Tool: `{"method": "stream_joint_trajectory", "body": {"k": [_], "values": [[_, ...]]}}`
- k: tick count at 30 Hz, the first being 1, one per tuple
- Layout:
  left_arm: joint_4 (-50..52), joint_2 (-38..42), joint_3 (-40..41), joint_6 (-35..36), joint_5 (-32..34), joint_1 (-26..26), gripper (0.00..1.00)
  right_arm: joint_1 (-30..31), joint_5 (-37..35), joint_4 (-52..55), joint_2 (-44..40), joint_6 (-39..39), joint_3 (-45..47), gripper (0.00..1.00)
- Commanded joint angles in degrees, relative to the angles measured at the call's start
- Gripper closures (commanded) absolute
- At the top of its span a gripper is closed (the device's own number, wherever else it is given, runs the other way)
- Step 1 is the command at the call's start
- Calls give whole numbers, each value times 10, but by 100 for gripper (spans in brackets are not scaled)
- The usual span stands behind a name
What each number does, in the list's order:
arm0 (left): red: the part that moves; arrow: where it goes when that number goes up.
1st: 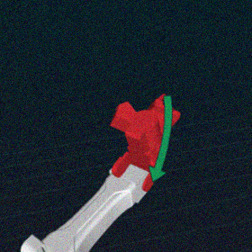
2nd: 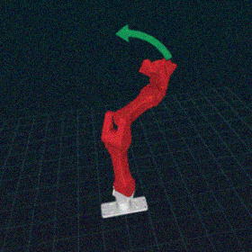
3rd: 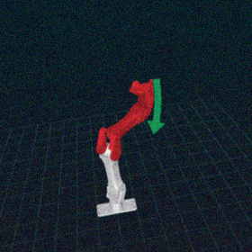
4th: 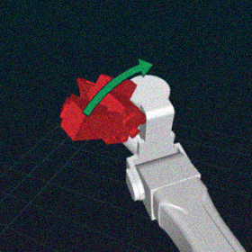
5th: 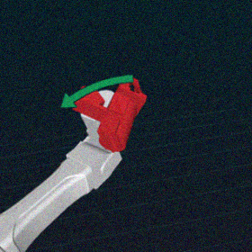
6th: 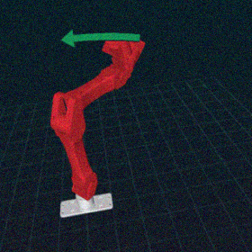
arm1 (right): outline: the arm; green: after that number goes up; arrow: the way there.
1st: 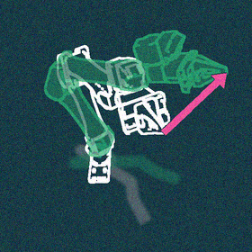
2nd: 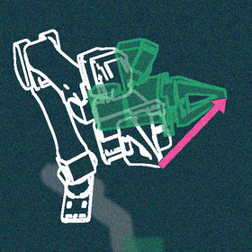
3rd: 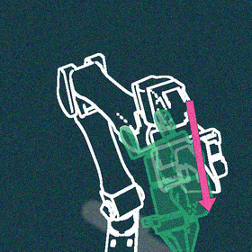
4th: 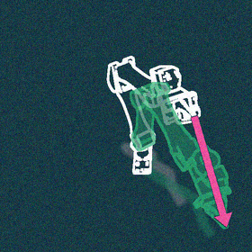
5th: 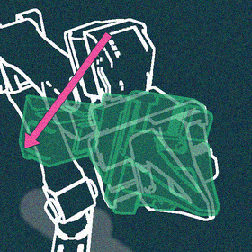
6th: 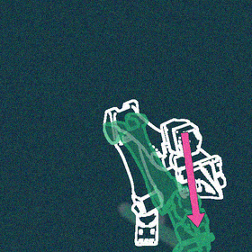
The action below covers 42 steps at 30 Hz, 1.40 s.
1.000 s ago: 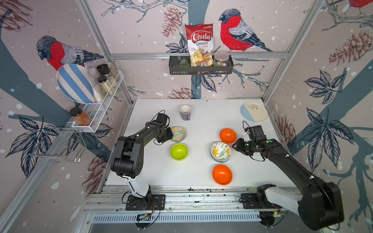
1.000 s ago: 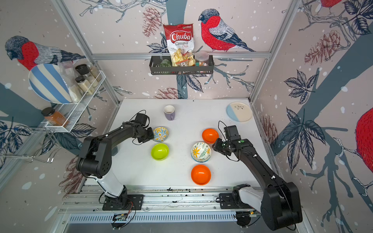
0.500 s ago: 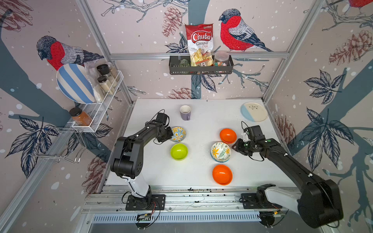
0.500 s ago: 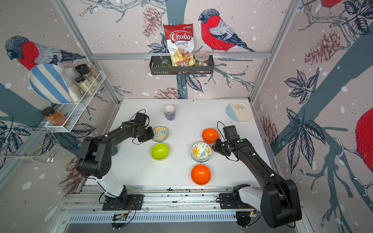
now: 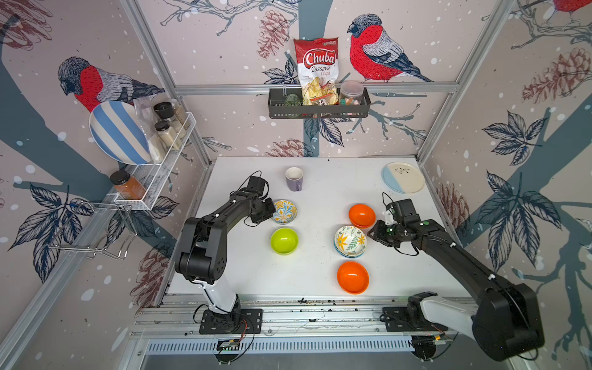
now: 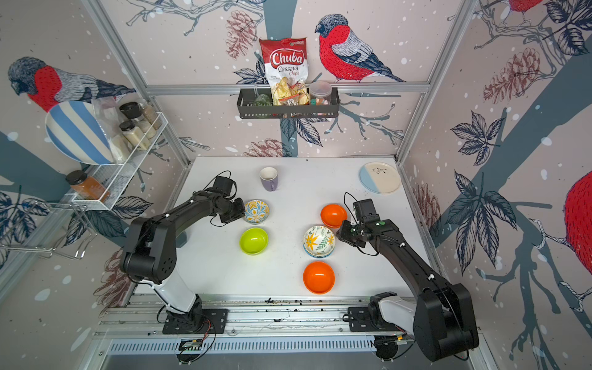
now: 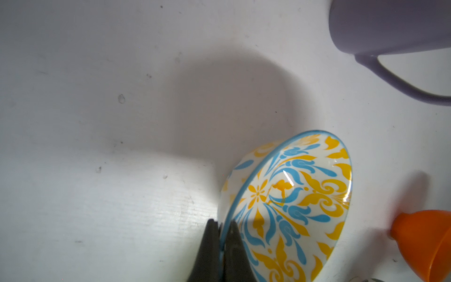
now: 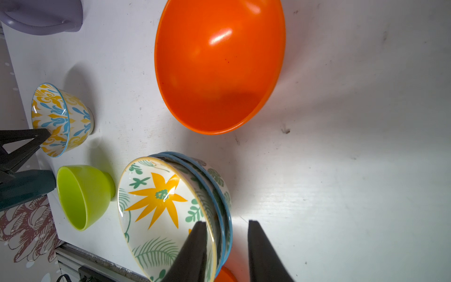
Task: Stack the bowls
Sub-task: Pick up the bowl from the center of the board.
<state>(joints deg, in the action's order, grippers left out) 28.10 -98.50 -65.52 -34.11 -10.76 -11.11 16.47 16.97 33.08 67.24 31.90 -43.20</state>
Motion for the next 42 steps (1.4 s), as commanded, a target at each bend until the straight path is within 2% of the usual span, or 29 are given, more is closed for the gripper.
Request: {"method": "stream_joint_trajectory", "body": {"k": [1, 6, 10, 15, 18, 24, 30, 36, 42], "values": [[28, 14, -23, -10, -12, 1, 100, 1, -1, 1, -3, 2, -8, 69], [29, 43, -27, -30, -71, 1, 100, 0, -7, 25, -13, 0, -28, 69], [61, 84, -26, -27, -83, -4, 100, 1, -11, 46, -25, 0, -47, 69], [104, 130, -32, -10, -115, -49, 100, 9, -16, 83, -48, -4, -79, 68], [129, 151, -36, -3, -124, -96, 100, 39, -17, 105, -57, 1, -100, 65], [148, 206, -20, -13, -94, -179, 100, 150, -43, 140, -52, 19, -153, 62], [118, 247, 22, -42, -87, -248, 100, 242, -47, 114, -36, 68, -181, 62], [107, 259, 27, -57, -85, -272, 100, 290, -44, 94, -5, 94, -203, 63], [112, 261, 28, -58, -74, -286, 100, 306, -48, 87, 18, 103, -207, 66]]}}
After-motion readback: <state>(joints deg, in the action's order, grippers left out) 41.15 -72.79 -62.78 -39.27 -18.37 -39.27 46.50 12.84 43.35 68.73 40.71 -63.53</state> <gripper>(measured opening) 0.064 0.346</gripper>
